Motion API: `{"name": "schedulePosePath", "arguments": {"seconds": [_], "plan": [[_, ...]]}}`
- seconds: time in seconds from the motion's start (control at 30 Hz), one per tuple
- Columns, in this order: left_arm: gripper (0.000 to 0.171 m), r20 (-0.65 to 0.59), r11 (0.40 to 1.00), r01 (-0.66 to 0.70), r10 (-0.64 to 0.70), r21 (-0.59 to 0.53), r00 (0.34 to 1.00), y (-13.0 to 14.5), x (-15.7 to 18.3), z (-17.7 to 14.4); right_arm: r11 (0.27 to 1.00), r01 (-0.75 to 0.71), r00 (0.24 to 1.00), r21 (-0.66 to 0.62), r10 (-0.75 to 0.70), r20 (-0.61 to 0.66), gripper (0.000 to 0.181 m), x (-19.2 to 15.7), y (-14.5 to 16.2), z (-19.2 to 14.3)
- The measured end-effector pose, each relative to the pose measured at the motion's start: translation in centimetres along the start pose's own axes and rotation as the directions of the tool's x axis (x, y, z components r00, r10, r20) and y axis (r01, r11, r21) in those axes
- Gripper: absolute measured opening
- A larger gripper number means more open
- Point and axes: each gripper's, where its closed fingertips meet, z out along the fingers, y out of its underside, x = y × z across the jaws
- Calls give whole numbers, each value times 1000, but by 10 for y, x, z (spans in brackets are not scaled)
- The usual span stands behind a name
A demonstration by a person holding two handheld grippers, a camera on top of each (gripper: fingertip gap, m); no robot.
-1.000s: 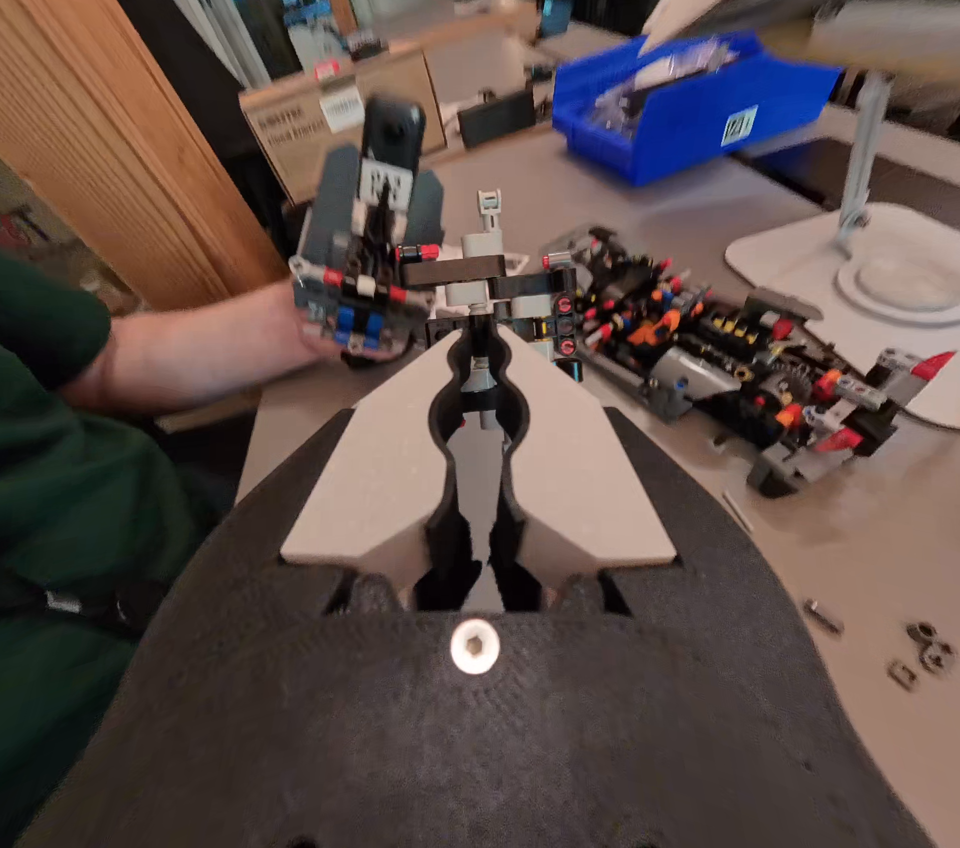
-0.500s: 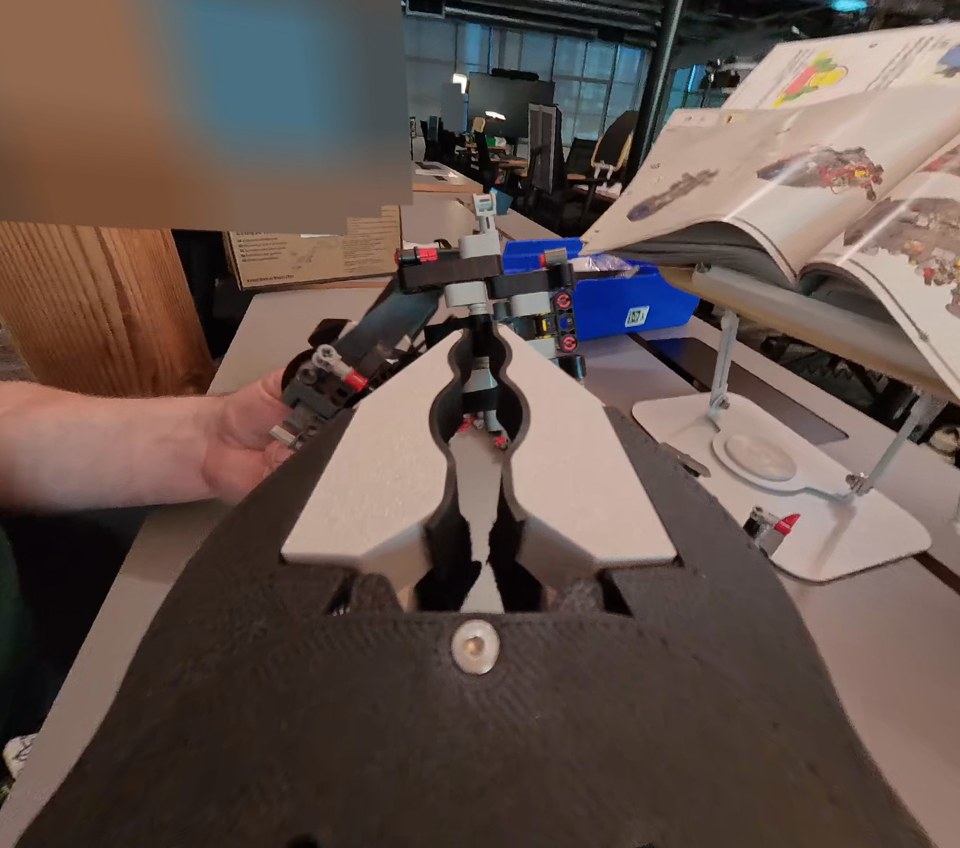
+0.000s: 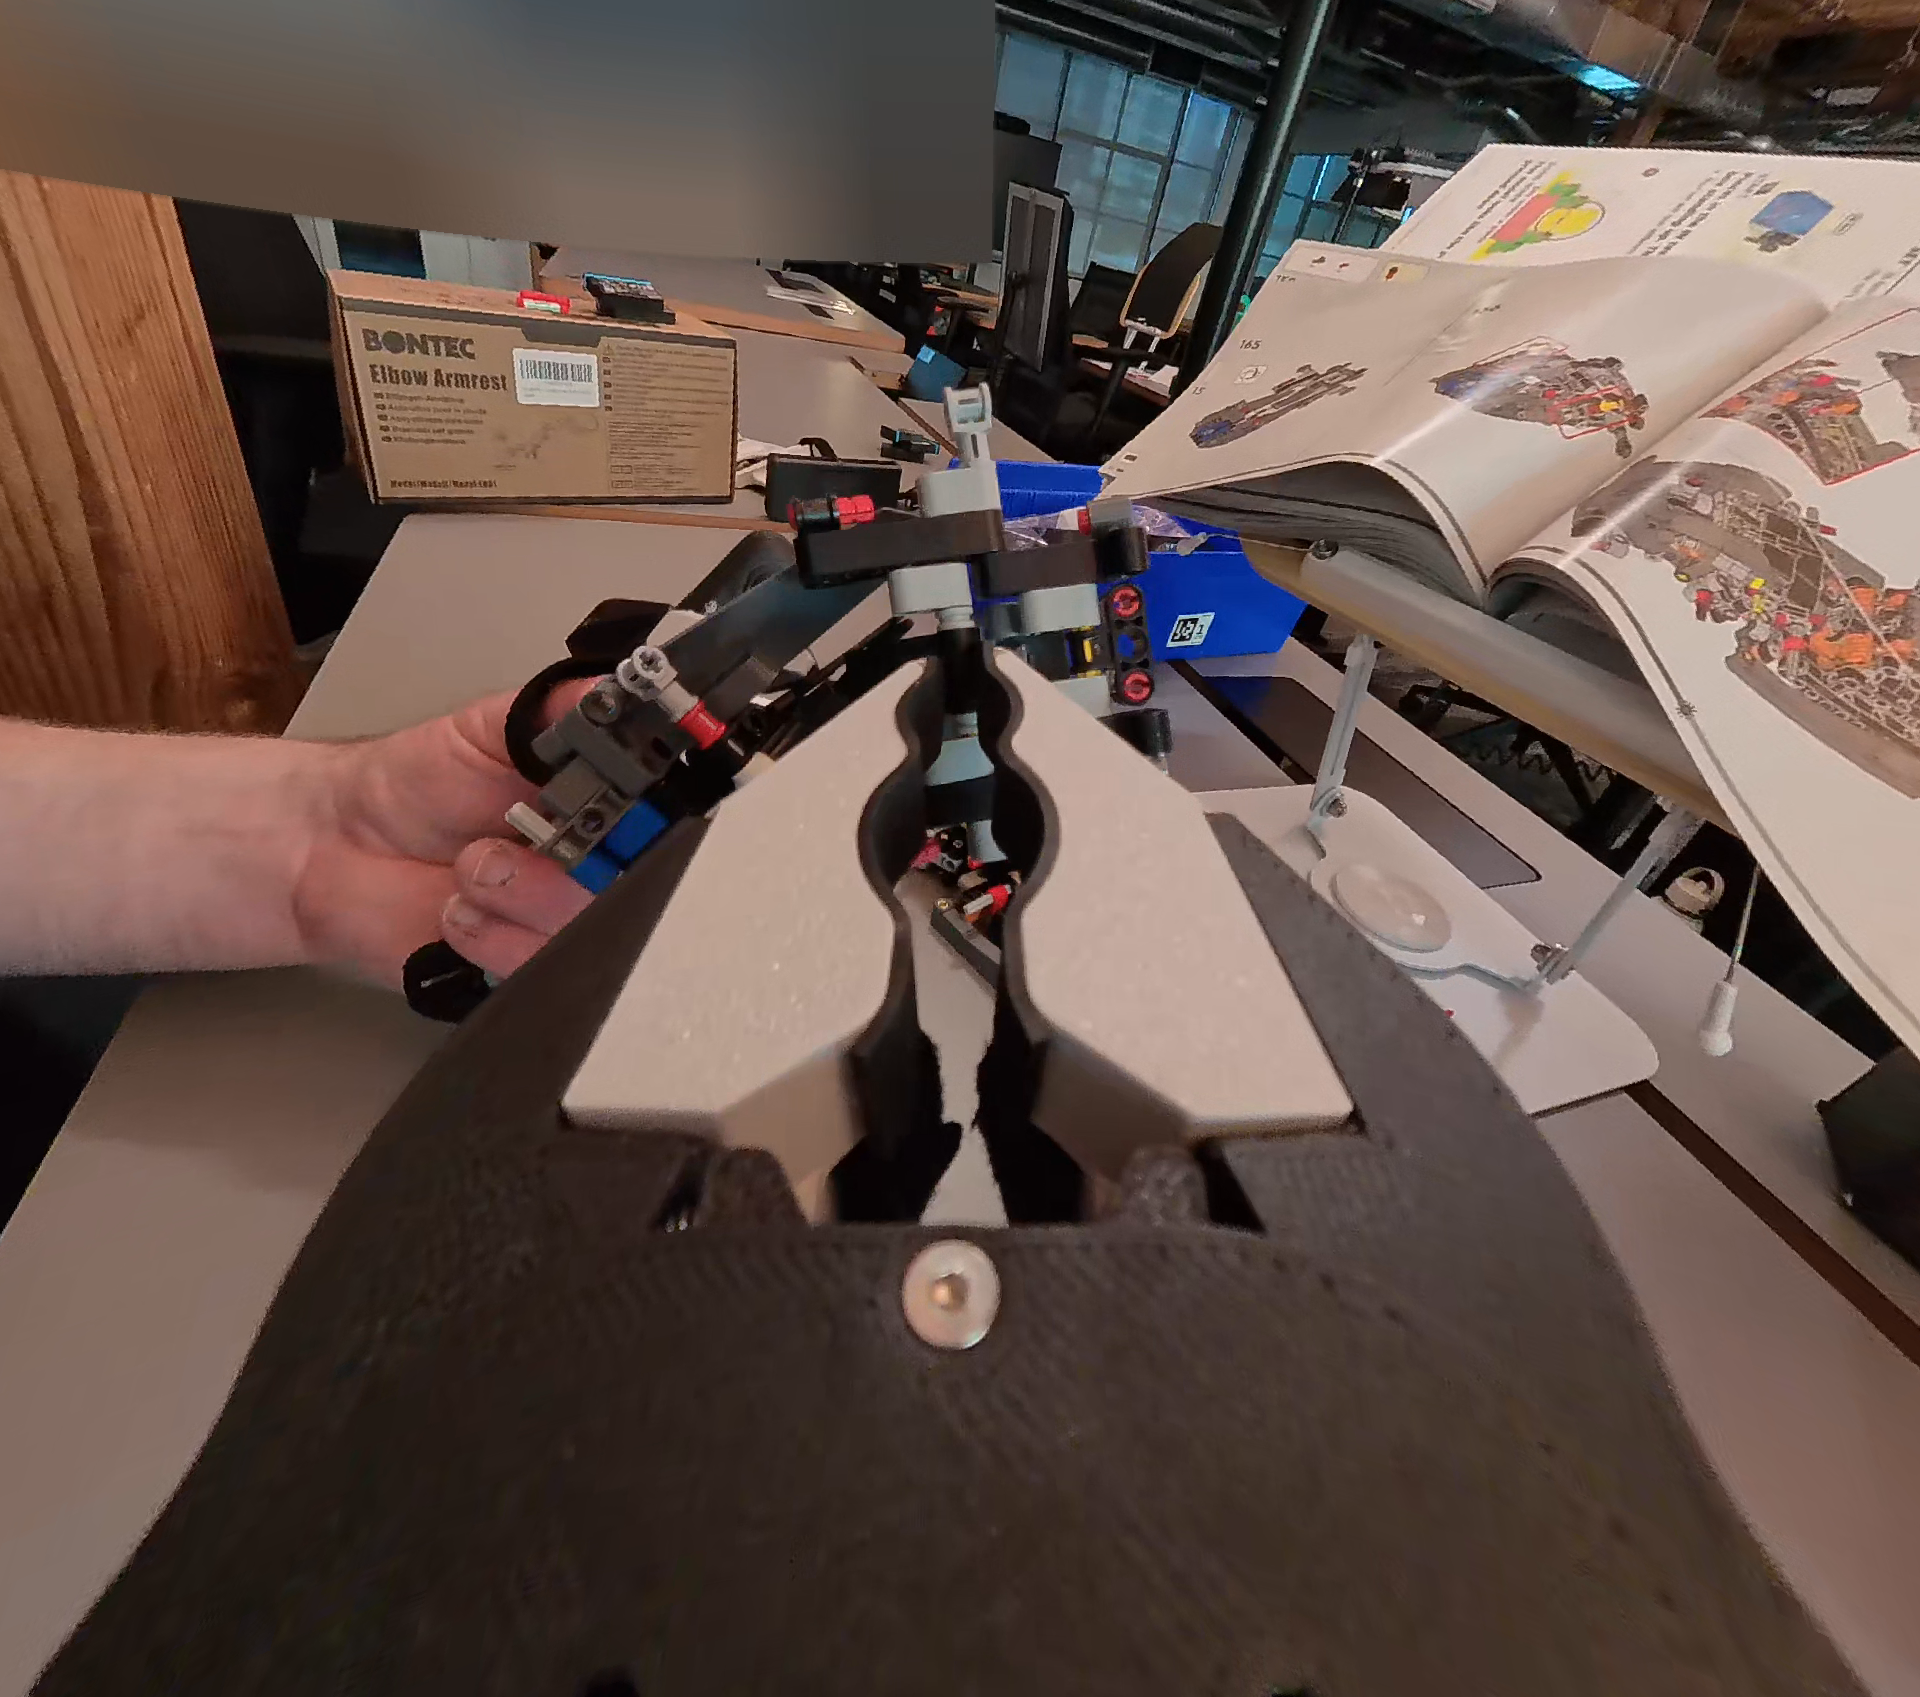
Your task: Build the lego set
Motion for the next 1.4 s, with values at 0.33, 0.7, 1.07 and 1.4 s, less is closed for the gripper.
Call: {"name": "schedulePosePath", "arguments": {"seconds": [0.33,0.7,1.07,1.4], "plan": [[7,29,1000,-27,28,-5,999,-1,-3,2,999,-33,999,-13,33,21,4,1,4,0],[7,312,912,-220,332,-345,890,1,-40,-30,992,-130,991,3,129,23,4,14,21,-7],[7,250,441,-223,781,-869,572,37,-82,-66,977,-207,978,50,205,49,4,21,25,-12],[7,192,364,-224,814,-904,548,48,-89,-65,966,-247,968,75,243,58,4,28,25,-18]]}}
